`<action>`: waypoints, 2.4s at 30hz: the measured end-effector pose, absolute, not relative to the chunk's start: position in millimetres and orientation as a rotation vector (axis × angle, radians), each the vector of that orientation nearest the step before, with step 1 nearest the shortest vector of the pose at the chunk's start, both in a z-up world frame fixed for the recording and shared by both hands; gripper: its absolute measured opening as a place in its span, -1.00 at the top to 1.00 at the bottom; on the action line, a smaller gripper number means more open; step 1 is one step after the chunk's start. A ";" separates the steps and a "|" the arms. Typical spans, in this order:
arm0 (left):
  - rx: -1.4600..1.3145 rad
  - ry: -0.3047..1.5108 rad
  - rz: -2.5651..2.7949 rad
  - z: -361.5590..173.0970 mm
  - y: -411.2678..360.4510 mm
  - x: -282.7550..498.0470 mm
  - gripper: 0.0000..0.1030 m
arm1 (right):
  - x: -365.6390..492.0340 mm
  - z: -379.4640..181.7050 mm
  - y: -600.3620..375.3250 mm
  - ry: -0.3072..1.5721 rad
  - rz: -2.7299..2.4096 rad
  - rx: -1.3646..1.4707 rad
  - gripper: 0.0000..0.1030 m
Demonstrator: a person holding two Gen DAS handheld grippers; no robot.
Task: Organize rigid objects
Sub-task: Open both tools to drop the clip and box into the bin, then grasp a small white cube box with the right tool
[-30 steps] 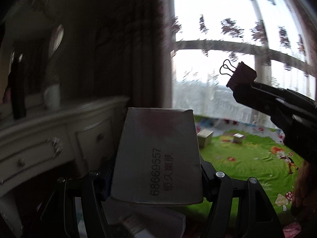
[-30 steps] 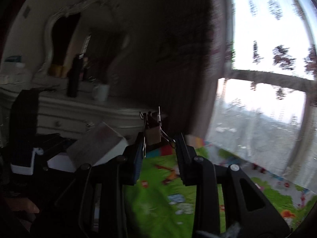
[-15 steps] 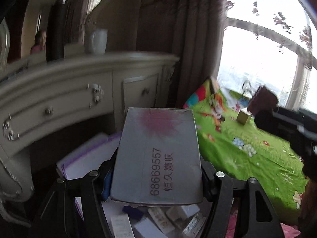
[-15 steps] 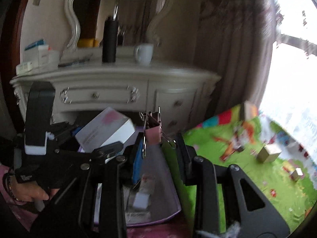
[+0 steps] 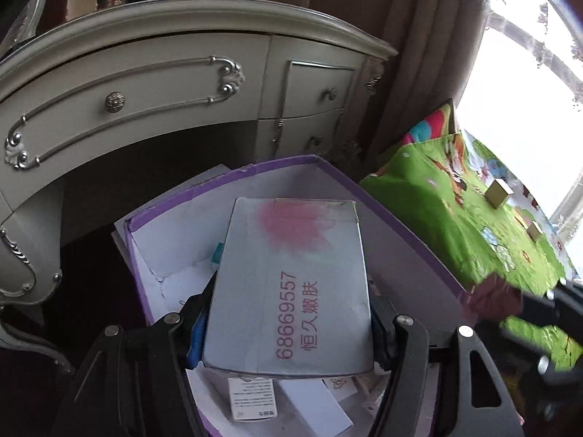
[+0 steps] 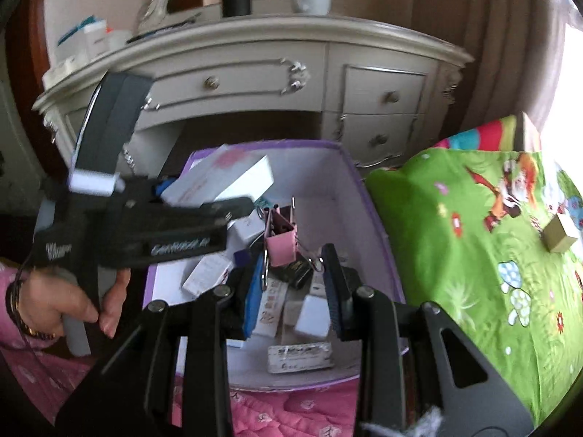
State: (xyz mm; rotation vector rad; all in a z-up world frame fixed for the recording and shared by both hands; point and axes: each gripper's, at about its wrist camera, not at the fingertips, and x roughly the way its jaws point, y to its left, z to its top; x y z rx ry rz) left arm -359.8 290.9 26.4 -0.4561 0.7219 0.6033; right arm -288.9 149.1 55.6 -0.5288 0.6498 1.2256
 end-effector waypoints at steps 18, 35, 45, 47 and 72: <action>-0.417 0.744 0.655 34.0 275.1 -324.0 -0.68 | -242.2 74.4 84.5 0.649 1.090 -0.346 -0.52; -0.050 0.953 -0.041 8.4 72.4 -47.6 -0.70 | -46.3 26.2 -138.4 0.893 0.364 -0.057 -0.64; 0.009 0.940 -0.018 -9.8 77.2 39.1 -1.00 | 80.0 1.3 -175.8 0.985 0.212 -0.106 -0.64; -0.021 0.942 -0.015 -10.6 85.7 44.4 -1.00 | 96.2 -1.6 -173.0 0.968 0.210 -0.132 -0.68; -0.046 0.939 0.060 -12.9 91.8 47.1 -1.00 | 225.0 -12.7 -148.5 0.954 0.285 -0.153 -0.97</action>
